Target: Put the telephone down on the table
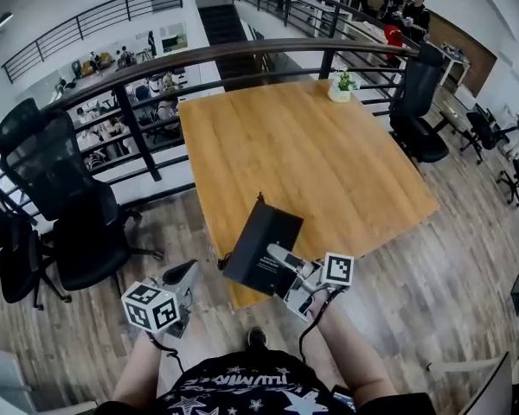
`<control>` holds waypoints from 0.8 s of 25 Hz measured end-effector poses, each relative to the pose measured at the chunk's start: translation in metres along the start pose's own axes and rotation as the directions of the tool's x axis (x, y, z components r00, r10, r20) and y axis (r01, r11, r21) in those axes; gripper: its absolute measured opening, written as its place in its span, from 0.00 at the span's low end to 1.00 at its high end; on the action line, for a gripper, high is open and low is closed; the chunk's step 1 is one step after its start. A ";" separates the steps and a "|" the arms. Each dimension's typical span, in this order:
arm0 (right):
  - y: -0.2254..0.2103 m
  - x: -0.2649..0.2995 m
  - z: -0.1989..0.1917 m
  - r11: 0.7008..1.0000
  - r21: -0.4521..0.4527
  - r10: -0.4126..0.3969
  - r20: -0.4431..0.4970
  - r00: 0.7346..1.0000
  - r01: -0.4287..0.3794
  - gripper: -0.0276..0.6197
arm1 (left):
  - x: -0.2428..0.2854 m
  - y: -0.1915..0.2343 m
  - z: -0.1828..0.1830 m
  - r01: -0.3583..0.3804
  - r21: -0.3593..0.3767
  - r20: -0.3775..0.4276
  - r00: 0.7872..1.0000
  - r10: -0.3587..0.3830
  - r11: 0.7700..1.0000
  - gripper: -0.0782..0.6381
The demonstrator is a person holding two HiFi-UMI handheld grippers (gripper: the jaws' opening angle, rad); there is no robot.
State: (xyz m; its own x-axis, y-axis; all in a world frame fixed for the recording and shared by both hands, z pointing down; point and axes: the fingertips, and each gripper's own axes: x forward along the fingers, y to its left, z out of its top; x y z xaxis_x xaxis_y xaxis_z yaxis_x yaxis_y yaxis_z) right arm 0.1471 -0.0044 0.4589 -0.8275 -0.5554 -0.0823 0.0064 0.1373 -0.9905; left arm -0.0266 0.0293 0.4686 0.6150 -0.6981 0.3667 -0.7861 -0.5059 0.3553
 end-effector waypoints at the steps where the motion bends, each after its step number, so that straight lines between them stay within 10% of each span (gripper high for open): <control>1: -0.001 0.002 0.010 1.000 -0.008 -0.003 -0.010 1.000 0.003 0.29 | 0.008 0.002 0.005 -0.008 -0.001 0.006 1.000 0.008 1.000 0.11; 20: -0.013 0.096 0.096 0.999 -0.031 0.014 -0.057 0.998 -0.016 0.29 | 0.047 0.072 0.072 -0.067 -0.005 0.087 0.994 0.067 0.998 0.11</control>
State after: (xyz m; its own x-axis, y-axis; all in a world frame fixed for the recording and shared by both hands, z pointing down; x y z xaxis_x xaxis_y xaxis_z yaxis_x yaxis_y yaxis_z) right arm 0.1215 -0.1387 0.4536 -0.8578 -0.5061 -0.0898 0.0023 0.1710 -0.9853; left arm -0.0588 -0.0766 0.4497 0.5530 -0.7718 0.3138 -0.8252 -0.4556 0.3338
